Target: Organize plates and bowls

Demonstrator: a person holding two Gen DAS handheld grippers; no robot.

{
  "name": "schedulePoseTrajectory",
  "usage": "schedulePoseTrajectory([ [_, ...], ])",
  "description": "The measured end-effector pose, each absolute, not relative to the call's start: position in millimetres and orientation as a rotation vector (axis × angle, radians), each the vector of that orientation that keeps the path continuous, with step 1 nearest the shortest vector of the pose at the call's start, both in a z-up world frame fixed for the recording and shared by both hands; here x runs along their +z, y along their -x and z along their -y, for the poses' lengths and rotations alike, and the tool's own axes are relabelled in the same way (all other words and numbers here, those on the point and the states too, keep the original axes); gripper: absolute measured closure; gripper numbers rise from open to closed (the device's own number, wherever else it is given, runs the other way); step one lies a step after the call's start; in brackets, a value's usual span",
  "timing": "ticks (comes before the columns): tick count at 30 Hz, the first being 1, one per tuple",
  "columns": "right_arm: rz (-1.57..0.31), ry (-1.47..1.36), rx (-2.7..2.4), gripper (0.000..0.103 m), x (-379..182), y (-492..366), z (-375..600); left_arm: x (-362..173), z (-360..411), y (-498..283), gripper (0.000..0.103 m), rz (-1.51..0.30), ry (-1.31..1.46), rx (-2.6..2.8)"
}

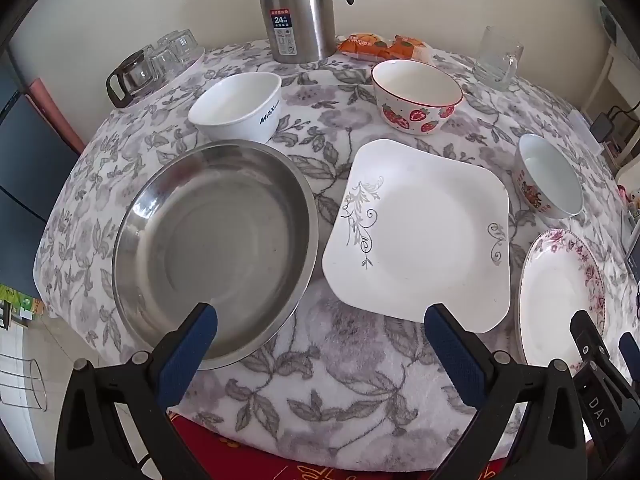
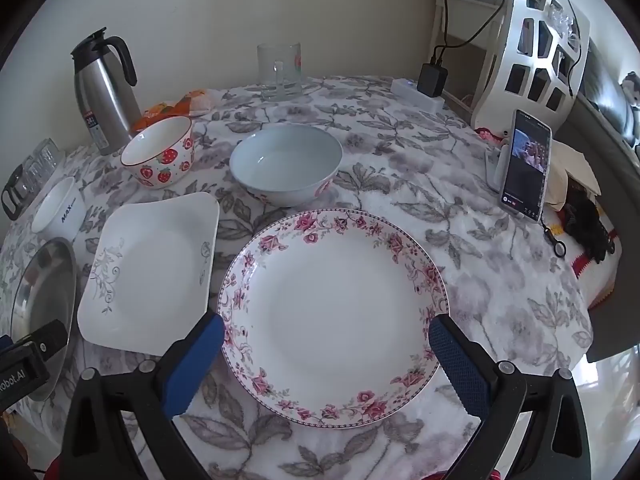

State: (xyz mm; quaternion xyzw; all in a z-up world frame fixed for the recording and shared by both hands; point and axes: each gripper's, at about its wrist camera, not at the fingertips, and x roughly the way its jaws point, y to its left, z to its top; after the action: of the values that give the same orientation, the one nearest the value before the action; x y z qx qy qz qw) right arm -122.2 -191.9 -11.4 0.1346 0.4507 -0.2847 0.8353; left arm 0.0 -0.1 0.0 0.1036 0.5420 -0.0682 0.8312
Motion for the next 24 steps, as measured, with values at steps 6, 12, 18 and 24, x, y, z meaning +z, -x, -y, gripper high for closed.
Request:
schedulePoseTrajectory([
  [6,-0.960,-0.282,-0.605,0.000,-14,121,193,0,0,0,0.000,-1.158,-0.207,-0.154],
  [12,-0.963,-0.284,-0.604,0.000,-14,121,193,-6,-3,-1,0.000,-1.174,-0.205,-0.155],
  [18,-0.972,-0.283,-0.605,0.000,-15,121,193,-9,-4,1,0.000,-1.176,-0.197,-0.148],
  [24,-0.975,-0.284,-0.605,0.000,-17,122,193,-10,-4,-2,0.000,-1.190,-0.185,-0.141],
])
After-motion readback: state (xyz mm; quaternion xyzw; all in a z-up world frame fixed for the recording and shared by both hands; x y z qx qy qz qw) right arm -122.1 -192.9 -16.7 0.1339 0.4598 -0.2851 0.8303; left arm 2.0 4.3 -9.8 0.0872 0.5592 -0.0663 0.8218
